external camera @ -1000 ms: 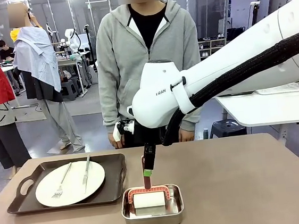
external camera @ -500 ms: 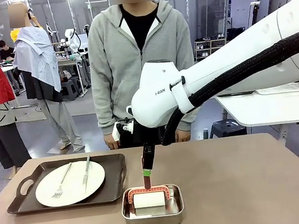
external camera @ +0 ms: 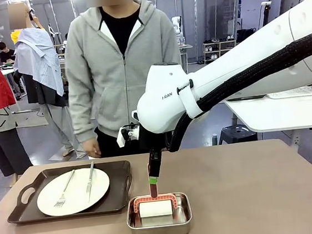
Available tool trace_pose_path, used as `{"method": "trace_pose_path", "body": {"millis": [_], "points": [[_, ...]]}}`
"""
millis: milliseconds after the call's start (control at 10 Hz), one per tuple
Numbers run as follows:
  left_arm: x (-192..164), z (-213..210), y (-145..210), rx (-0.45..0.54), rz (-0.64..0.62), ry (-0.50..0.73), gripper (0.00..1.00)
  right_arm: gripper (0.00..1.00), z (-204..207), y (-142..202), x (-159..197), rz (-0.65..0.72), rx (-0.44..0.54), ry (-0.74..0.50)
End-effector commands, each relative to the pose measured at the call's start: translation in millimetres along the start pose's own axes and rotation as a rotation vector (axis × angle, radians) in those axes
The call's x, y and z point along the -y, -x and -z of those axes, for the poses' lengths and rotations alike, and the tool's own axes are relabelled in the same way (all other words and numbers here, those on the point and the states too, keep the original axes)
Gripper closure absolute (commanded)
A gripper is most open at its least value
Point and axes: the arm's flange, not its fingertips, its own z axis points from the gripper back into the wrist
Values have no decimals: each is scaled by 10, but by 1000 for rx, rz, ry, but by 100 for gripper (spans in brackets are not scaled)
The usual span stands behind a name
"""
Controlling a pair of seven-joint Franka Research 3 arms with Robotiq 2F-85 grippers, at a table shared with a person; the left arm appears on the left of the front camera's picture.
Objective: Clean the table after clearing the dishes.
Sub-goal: When the right (or left) Handle tray is removed, use the right hand (or left hand) to clean the right (or left) side of the table with the Lint Roller.
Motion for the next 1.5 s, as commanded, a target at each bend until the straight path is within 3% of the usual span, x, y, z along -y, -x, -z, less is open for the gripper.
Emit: {"method": "trace_pose_path", "body": {"millis": [0,100,200,400,500,800,900,1000,1200,1400], "points": [[-7,-33,18,-4,0,-3,0,0,-5,0,-18,6,10,-9],[-7,-33,18,-4,0,-3,0,0,0,0,0,0,0,0],[-7,-33,18,-4,0,-3,0,0,-88,394,193,179,121,-99],[-7,-33,18,-4,0,-3,0,0,-273,1738,419,605,514,-259],[-7,-33,18,-4,0,-3,0,0,-462,2489,308,785,736,-247],[-7,-33,18,-4,0,-3,0,0,-801,3787,-348,1165,1142,-163],[-7,-33,18,-4,0,-3,0,0,-795,4246,-625,1160,1261,-188],[-7,-33,18,-4,0,-3,0,0,-773,4643,-914,1208,1457,-208],[-7,-33,18,-4,0,-3,0,0,-543,5522,-1226,1407,1660,-220],[-7,-33,18,-4,0,-3,0,0,-342,6271,-1468,1620,1853,-347]]}}
